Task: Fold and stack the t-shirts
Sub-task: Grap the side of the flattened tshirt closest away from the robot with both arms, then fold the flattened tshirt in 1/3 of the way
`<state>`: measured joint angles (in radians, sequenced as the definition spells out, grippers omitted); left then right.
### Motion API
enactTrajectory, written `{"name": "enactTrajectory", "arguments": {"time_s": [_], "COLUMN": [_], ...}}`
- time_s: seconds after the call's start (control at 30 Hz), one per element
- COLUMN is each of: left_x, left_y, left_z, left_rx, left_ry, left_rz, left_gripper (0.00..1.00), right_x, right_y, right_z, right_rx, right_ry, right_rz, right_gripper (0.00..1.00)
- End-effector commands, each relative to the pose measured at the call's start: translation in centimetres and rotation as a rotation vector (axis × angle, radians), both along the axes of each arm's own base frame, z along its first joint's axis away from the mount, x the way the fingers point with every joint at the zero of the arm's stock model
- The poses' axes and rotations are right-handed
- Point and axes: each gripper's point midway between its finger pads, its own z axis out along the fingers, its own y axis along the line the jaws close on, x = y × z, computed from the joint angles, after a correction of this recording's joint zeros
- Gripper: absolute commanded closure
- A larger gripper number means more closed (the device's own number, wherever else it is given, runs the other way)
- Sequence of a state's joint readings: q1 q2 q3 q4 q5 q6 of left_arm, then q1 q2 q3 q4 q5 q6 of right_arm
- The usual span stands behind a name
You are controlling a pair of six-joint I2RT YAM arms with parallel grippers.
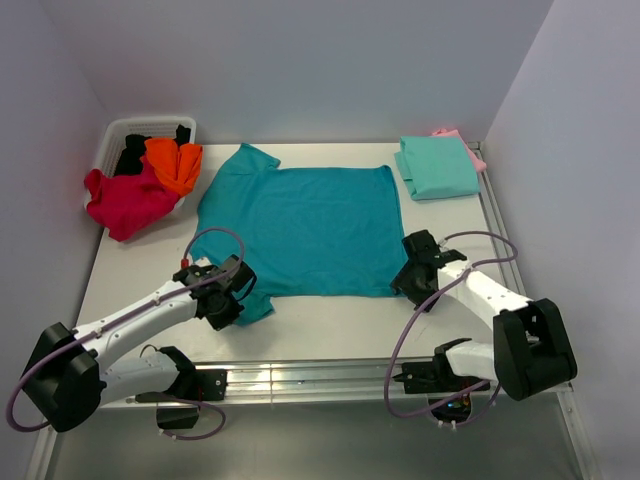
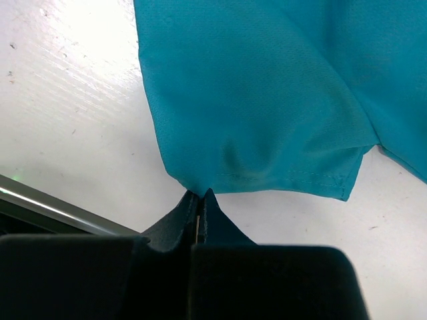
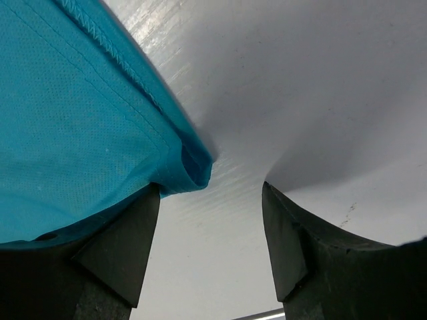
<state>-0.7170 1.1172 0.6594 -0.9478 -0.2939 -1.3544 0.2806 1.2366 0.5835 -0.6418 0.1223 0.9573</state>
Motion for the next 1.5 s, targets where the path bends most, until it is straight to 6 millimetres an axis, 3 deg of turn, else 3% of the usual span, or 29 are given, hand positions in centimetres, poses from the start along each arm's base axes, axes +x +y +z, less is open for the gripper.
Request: {"name": "enactTrajectory", "arguments": {"time_s": [0.0, 0.4, 0.5, 0.63, 0.67, 0.73, 0.93, 1.1, 1.33, 1.47], "left_x": [0.7, 1.7, 2.0, 2.2, 2.3, 2.4, 1.9, 1.0, -0.5, 0.3], "left_y": [0.1, 0.2, 0.2, 0.3, 0.2, 0.2, 0.1, 0.1, 0.4, 0.0], "left_z": [1.0, 1.7, 1.8, 2.0, 2.1, 2.3, 3.4, 5.0, 6.4, 8.6], "left_rx": [0.023, 0.049, 0.037, 0.036, 0.033, 0.027, -0.004, -0.048, -0.086, -0.099], "left_ry": [-0.023, -0.043, -0.058, -0.066, -0.07, -0.077, -0.08, -0.086, -0.07, -0.11], "left_rz": [-0.023, -0.058, -0.057, -0.059, -0.06, -0.061, -0.066, -0.064, -0.065, -0.075], "left_gripper": [1.0, 1.0, 1.0, 1.0, 1.0, 1.0, 1.0, 1.0, 1.0, 1.0], "right_x": [0.9, 1.9, 2.1, 2.4, 2.5, 2.6, 1.9, -0.3, -3.8, -4.1], "right_y": [-0.9, -1.0, -1.0, -0.8, -0.8, -0.8, -0.9, -1.0, -1.3, -1.7], "right_z": [-0.9, -2.0, -2.3, -2.0, -1.9, -1.5, 0.8, 3.4, 5.1, 7.0], "right_rx": [-0.038, -0.058, -0.056, -0.05, -0.052, -0.051, -0.039, -0.006, 0.028, 0.022], "right_ry": [-0.024, -0.006, 0.004, 0.003, 0.004, -0.006, -0.031, -0.058, -0.069, -0.1], "right_rz": [-0.056, -0.064, -0.064, -0.063, -0.064, -0.059, -0.046, -0.034, -0.031, -0.028], "right_gripper": [0.31, 0.5, 0.6, 0.82, 0.92, 0.99, 1.0, 1.0, 1.0, 1.0]}}
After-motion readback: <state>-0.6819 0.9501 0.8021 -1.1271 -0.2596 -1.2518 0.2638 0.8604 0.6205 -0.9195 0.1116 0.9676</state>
